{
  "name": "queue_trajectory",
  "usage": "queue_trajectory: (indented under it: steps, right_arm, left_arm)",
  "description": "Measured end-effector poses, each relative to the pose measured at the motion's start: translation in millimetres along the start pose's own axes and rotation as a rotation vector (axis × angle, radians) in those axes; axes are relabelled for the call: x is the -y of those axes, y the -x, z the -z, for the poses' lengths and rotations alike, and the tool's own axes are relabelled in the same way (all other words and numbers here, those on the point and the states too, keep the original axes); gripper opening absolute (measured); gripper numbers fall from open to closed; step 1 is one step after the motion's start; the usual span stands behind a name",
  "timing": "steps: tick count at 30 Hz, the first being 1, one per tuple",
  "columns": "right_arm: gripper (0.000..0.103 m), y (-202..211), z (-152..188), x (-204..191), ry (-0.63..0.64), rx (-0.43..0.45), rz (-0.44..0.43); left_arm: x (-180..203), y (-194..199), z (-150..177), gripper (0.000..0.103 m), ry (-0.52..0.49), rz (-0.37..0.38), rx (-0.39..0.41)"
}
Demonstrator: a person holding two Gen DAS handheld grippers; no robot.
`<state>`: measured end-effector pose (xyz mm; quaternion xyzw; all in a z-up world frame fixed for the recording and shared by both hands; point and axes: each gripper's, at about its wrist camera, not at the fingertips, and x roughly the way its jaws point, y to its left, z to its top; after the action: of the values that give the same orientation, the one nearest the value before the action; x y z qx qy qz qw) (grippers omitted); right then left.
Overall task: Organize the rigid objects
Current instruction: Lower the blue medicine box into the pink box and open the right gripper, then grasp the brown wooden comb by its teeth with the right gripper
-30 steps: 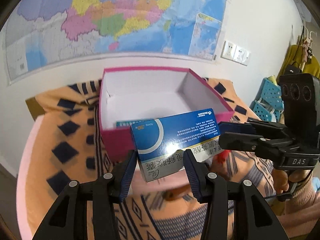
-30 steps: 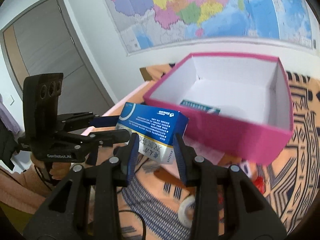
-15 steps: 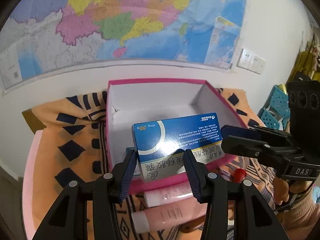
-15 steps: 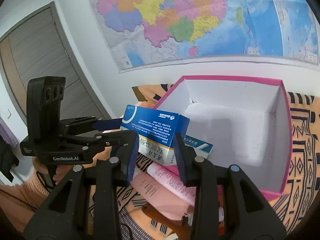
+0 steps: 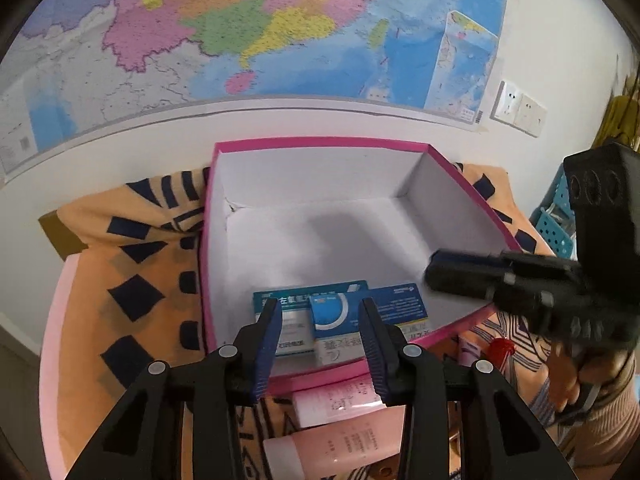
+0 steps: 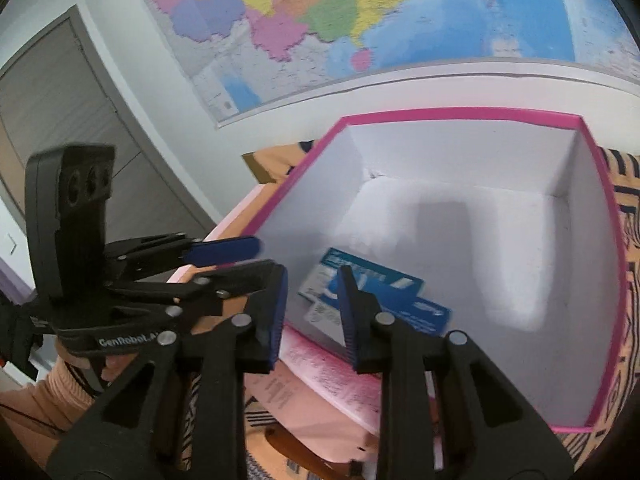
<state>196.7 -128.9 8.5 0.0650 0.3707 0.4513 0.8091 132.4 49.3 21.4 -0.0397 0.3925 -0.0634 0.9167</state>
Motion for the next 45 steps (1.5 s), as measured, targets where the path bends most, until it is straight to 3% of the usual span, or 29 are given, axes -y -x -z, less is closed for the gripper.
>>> queue_trajectory:
  steps: [3, 6, 10, 12, 19, 25, 27, 30, 36, 41, 45]
  right_arm:
    - [0.030, 6.2, -3.6, 17.2, -0.041, -0.002, 0.077]
    - [0.040, 4.5, -6.1, 29.7, -0.077, -0.039, 0.126]
    - [0.051, -14.5, -5.2, 37.8, -0.103, -0.165, 0.175]
    - [0.051, -21.2, -2.1, 40.2, -0.117, -0.216, 0.179]
    - [0.053, -52.8, -3.6, 58.7, -0.262, -0.382, 0.107]
    - [0.053, -70.2, -6.4, 54.8, -0.312, -0.395, -0.045]
    - [0.053, -73.0, -7.2, 47.0, -0.288, -0.384, -0.076]
    - [0.053, -64.3, -9.5, 37.4, -0.237, -0.340, -0.054]
    - [0.053, 0.2, -8.7, 11.6, -0.114, -0.163, -0.061]
    - [0.053, 63.1, 11.1, -6.6, -0.022, -0.015, -0.051]
    - [0.054, 86.2, 33.3, -9.5, 0.006, 0.019, -0.029]
  left_arm:
    - [-2.0, 4.7, 1.2, 0.041, 0.004, 0.009, 0.017]
    - [-2.0, 7.6, 1.5, 0.042, 0.008, 0.013, 0.030]
    - [0.4, 10.5, 1.2, 0.043, 0.007, 0.016, 0.047]
    - [1.1, 11.3, 1.4, 0.046, 0.007, 0.017, 0.052]
    - [-5.6, 17.6, 2.6, 0.047, 0.031, 0.032, 0.078]
    - [-9.9, 29.2, 4.0, 0.048, 0.047, 0.037, 0.117]
    - [-9.6, 32.9, 6.0, 0.049, 0.048, 0.039, 0.127]
    - [-5.1, 42.0, 11.3, 0.054, 0.035, 0.032, 0.156]
    - [18.8, 59.8, 30.0, 0.057, -0.014, 0.112, 0.199]
    - [50.7, 54.9, 51.7, 0.058, -0.084, 0.160, 0.167]
    - [66.1, 41.6, 70.2, 0.058, -0.097, 0.207, 0.105]
